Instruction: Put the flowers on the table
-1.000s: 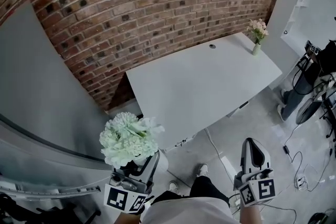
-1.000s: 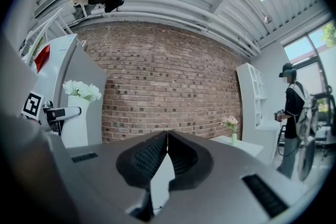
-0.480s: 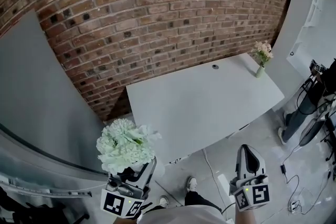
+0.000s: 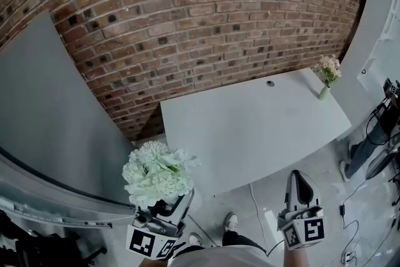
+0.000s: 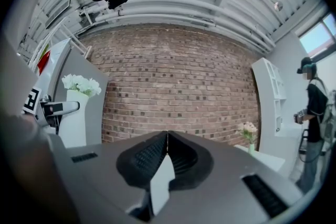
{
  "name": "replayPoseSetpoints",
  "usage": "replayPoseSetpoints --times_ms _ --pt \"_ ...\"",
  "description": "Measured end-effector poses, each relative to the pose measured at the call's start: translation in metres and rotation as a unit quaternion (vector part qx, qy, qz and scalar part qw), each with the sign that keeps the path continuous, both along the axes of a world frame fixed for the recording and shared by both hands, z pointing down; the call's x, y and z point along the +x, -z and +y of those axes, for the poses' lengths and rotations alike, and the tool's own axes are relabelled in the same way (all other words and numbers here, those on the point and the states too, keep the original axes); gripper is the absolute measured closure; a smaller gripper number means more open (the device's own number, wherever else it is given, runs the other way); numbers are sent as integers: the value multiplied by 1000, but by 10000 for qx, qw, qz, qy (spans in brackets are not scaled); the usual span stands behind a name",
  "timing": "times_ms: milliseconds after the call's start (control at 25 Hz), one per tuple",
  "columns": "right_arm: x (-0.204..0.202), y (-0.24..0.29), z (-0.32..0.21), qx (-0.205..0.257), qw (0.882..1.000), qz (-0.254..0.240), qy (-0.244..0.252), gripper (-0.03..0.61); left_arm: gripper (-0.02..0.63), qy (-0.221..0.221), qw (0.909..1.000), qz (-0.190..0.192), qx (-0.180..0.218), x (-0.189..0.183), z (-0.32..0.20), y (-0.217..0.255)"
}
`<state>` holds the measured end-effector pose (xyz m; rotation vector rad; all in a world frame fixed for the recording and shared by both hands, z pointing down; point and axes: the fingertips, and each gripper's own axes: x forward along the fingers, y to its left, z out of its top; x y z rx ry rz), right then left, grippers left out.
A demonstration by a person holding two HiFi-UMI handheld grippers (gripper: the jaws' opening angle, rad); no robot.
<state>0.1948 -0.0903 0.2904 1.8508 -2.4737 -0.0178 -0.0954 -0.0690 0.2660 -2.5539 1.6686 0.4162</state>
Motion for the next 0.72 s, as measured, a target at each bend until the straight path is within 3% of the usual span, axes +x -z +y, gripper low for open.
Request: replayPoseSetpoints --times_ms 720 --pt "1 -16 -31 -265 9995 140 76 561 262 -17 9999 -53 -152 4 -44 -25"
